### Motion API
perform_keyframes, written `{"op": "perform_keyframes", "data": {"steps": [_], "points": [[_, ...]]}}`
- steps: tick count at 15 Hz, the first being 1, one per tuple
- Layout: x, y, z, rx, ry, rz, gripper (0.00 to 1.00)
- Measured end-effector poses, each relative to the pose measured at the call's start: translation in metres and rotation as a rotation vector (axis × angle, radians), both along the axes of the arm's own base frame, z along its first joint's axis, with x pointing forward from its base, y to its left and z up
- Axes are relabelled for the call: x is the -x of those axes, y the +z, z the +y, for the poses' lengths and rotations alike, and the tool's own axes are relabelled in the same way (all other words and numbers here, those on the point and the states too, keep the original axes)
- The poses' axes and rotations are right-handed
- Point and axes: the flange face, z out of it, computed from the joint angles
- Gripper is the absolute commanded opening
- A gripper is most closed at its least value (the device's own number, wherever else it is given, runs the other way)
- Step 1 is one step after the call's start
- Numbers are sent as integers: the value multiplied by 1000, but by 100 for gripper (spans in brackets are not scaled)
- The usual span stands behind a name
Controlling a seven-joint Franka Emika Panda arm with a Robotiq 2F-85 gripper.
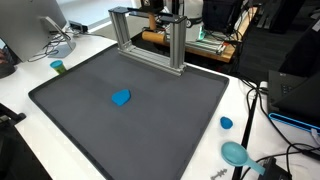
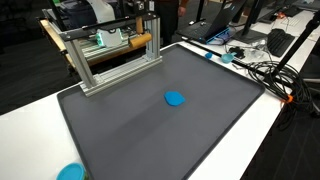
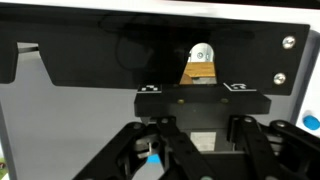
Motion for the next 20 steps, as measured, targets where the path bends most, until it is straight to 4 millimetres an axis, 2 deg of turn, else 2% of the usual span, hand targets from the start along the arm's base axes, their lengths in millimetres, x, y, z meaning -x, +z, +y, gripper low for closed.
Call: {"op": "perform_keyframes", "data": {"steps": [6, 10, 11, 12, 16, 20], "points": [[37, 4, 6, -14, -31, -39, 22], [51, 2, 13, -8, -34, -45, 22], [52, 1, 14, -2, -33, -45, 72], [53, 1, 16, 4, -33, -46, 73], [53, 2, 23, 18, -36, -47, 99], [55, 5, 28, 26, -44, -52, 100]]}}
